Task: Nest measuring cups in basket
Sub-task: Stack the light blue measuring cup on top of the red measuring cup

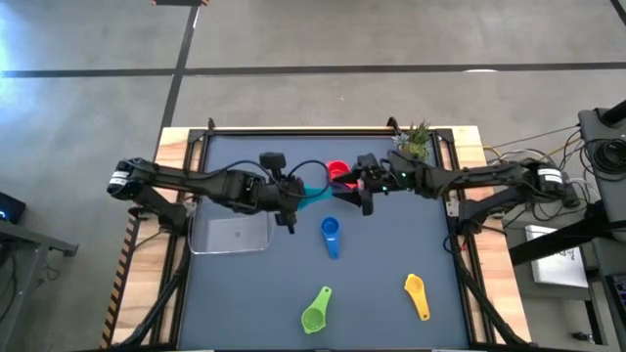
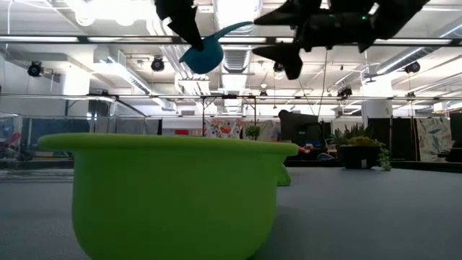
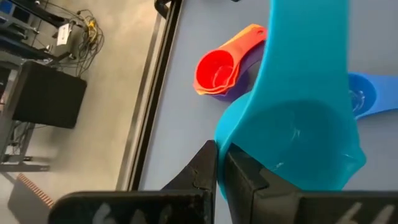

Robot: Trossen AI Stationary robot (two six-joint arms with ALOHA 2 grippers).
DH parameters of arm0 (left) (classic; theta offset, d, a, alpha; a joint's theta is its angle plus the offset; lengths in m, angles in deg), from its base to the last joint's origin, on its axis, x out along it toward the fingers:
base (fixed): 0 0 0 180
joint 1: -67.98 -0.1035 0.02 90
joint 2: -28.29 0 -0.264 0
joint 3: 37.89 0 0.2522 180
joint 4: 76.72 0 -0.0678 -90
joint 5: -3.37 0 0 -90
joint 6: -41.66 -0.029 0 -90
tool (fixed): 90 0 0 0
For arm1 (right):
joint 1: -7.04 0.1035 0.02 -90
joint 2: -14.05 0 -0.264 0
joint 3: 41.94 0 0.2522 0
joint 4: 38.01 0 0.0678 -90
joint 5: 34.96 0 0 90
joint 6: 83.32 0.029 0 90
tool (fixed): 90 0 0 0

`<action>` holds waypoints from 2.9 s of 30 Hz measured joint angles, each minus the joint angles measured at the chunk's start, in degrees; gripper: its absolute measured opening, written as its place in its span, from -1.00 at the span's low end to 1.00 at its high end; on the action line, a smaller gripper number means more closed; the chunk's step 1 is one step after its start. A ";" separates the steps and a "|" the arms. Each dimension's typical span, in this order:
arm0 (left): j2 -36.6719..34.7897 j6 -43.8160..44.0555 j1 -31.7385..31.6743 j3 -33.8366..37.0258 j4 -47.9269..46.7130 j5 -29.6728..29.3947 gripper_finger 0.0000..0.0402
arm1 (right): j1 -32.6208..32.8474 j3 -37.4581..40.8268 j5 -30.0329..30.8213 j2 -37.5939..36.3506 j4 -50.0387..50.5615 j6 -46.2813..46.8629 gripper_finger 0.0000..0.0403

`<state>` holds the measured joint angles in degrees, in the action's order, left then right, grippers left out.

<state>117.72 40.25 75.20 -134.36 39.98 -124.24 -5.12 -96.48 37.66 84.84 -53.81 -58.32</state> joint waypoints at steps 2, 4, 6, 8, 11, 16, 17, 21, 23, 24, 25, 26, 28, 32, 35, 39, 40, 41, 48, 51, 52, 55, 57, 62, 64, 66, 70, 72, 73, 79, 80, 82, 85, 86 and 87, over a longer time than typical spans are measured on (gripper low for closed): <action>0.00 0.05 0.00 0.00 0.05 0.02 -1.00 | -0.67 -0.98 -4.07 1.89 -3.03 2.11 0.32; 0.00 0.16 0.00 0.00 0.20 0.16 -1.00 | -1.20 -1.38 -6.99 3.41 -6.06 4.16 0.30; 0.00 0.25 0.00 0.03 0.24 0.17 -1.00 | -1.61 -1.78 -8.97 4.60 -7.98 5.56 0.29; 0.00 0.35 0.00 0.04 0.47 0.24 -1.00 | -2.07 -2.18 -10.63 5.15 -8.71 6.35 0.28; 0.00 0.43 0.05 0.04 0.13 0.41 -1.00 | -2.49 -2.24 -11.65 5.52 -8.69 7.03 0.28; 0.00 0.93 0.07 0.40 0.54 0.61 -1.00 | -2.52 -2.22 -12.35 5.14 -8.60 7.03 0.28; 0.00 1.08 0.10 0.60 0.81 0.63 -1.00 | -2.52 -2.22 -12.53 5.10 -8.64 7.03 0.28; 0.00 1.51 0.05 1.69 0.92 0.66 -1.00 | -2.52 -2.20 -12.61 4.73 -8.89 7.03 0.28; 0.00 1.56 -0.04 2.30 0.87 0.66 -1.00 | -2.52 -2.20 -12.67 4.62 -8.87 7.03 0.28; 0.00 1.69 -0.08 2.58 0.89 0.64 -1.00 | -2.52 -2.20 -12.68 4.62 -8.87 7.03 0.28; 0.00 1.73 -0.17 2.88 0.97 0.63 -1.00 | -2.52 -2.20 -12.69 4.62 -8.86 7.03 0.28; 0.00 1.75 -0.17 3.20 1.06 0.63 -1.00 | -2.52 -2.20 -12.70 4.64 -8.88 7.03 0.28; 0.00 1.73 -0.28 3.72 1.69 0.66 -1.00 | -2.54 -2.18 -12.16 4.64 -8.71 7.01 0.28; 0.00 1.17 -0.50 4.07 3.67 0.66 -1.00 | -2.60 -2.19 -9.45 5.68 -8.45 8.23 0.28; 0.00 0.36 -0.58 4.13 4.37 0.68 -1.00 | -2.65 -2.49 -9.47 7.02 -8.46 8.45 0.28; 0.00 0.22 -0.74 4.13 4.76 0.66 -1.00 | -2.63 -3.25 -9.58 8.57 -8.57 8.50 0.28; 0.00 0.22 -0.74 4.13 4.76 0.63 -1.00 | -2.63 -3.53 -9.61 8.93 -8.48 8.48 0.27; 0.00 0.24 -0.74 4.13 4.76 0.63 -1.00 | -2.63 -3.78 -9.60 9.20 -8.49 8.47 0.26; 0.00 0.24 -0.87 4.13 4.86 0.59 -1.00 | -2.76 -4.43 -9.66 9.89 -8.47 3.93 -0.01; 0.00 0.24 -0.89 4.13 5.00 0.59 -1.00 | -2.74 -4.43 -9.66 9.75 -8.45 3.21 -0.19; 0.00 0.26 -0.89 4.13 5.00 0.57 -1.00 | -2.74 -4.43 -9.69 9.70 -8.44 2.56 -0.26; 0.00 0.38 -0.93 4.13 5.06 0.52 -1.00 | -2.79 -4.43 -10.21 9.58 -7.74 0.79 -0.54; 0.00 0.47 -0.98 4.13 5.23 0.61 -1.00 | -3.16 -4.43 -12.95 9.58 -7.32 -1.63 -0.77; -0.01 0.92 -1.03 4.13 5.40 -0.56 -0.91 | -4.92 -4.36 -14.08 8.50 -2.79 -3.17 -0.95; -0.40 1.83 -1.05 4.04 5.10 -0.24 -0.81 | -6.29 -3.74 -13.56 7.70 -1.33 -4.03 -0.96; -1.32 2.86 -0.77 3.94 4.68 -0.25 -0.70 | -7.99 -2.55 -13.34 6.92 -0.65 -4.11 -0.96; -4.24 4.37 0.17 4.08 4.87 -2.78 -0.51 | -11.54 1.81 -13.56 5.11 -4.73 -1.84 -0.96; -5.77 5.17 0.29 4.72 5.06 -3.66 -0.44 | -13.53 4.97 -14.19 4.34 -8.84 0.80 -0.96; -6.52 5.42 0.26 5.26 6.09 -3.68 -0.41 | -14.46 6.50 -14.42 4.10 -11.25 2.33 -0.96; -10.95 3.93 0.56 13.02 18.86 -3.69 -0.34 | -19.61 13.58 -14.08 3.80 -22.48 10.16 -0.96; -11.68 3.55 0.55 14.74 21.56 -3.65 -0.34 | -20.48 14.18 -13.75 3.95 -22.52 10.89 -0.96; -12.92 2.85 0.50 18.23 27.77 -3.42 -0.33 | -21.91 14.98 -13.07 4.33 -22.48 11.59 -0.96; -14.50 1.72 0.50 22.93 37.23 -1.55 -0.33 | -23.49 15.11 -12.61 4.98 -22.70 11.92 -0.96; -14.96 1.49 0.50 24.33 40.06 -0.65 -0.33 | -23.97 15.10 -12.64 5.14 -22.63 11.94 -0.96; -15.31 1.46 0.53 25.62 42.70 -0.36 -0.33 | -24.41 14.99 -12.66 5.36 -22.63 11.96 -0.96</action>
<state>102.41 41.72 75.72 -108.75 82.68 -124.60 -29.53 -81.49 25.00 90.21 -76.43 -46.36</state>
